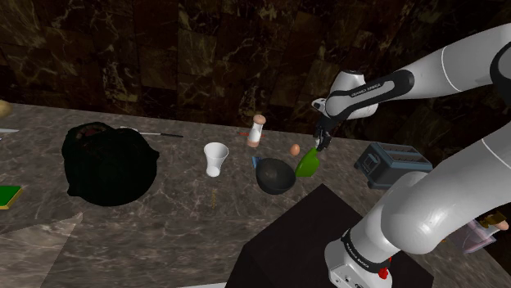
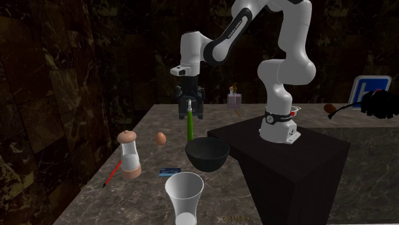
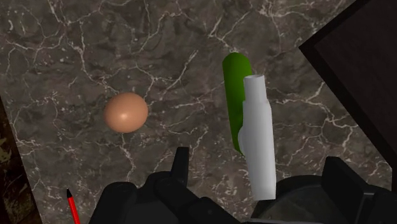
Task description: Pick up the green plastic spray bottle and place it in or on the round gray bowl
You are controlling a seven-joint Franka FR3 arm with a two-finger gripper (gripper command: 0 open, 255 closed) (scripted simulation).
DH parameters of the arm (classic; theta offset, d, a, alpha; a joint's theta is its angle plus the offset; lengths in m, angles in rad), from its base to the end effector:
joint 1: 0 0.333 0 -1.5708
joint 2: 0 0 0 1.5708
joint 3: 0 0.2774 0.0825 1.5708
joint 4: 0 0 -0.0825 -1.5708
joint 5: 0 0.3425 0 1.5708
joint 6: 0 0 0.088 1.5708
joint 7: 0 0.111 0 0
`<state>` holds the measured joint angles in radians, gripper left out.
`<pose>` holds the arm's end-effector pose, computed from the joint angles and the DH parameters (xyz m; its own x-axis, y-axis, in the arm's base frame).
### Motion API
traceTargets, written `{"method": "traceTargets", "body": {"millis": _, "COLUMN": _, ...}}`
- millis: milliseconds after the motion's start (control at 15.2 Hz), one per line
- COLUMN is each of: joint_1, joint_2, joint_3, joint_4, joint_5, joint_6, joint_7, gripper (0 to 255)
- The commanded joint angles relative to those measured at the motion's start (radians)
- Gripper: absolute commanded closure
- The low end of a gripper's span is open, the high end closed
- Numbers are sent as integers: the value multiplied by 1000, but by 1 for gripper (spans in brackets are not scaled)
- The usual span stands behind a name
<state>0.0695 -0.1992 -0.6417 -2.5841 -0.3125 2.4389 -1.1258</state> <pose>0.3514 -0.2196 0.3068 0.6973 0.7132 -0.0715 0.7167 -0.6953 0.0548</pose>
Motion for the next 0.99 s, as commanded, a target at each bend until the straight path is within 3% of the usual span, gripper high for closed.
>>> {"method": "traceTargets", "body": {"millis": 0, "joint_1": 0, "joint_2": 1, "joint_3": 0, "joint_4": 0, "joint_5": 0, "joint_6": 1, "joint_7": 0, "gripper": 0}}
{"method": "traceTargets", "body": {"millis": 132, "joint_1": 0, "joint_2": 0, "joint_3": 0, "joint_4": 0, "joint_5": 0, "joint_6": 1, "joint_7": 0, "gripper": 0}}
{"method": "traceTargets", "body": {"millis": 198, "joint_1": 0, "joint_2": 0, "joint_3": 0, "joint_4": 0, "joint_5": 0, "joint_6": 1, "joint_7": 0, "gripper": 255}}
{"method": "traceTargets", "body": {"millis": 792, "joint_1": 0, "joint_2": 1, "joint_3": 0, "joint_4": 0, "joint_5": 0, "joint_6": 1, "joint_7": 0, "gripper": 255}}
{"method": "traceTargets", "body": {"millis": 924, "joint_1": -4, "joint_2": -26, "joint_3": 8, "joint_4": 9, "joint_5": -10, "joint_6": -34, "joint_7": 6, "gripper": 255}}
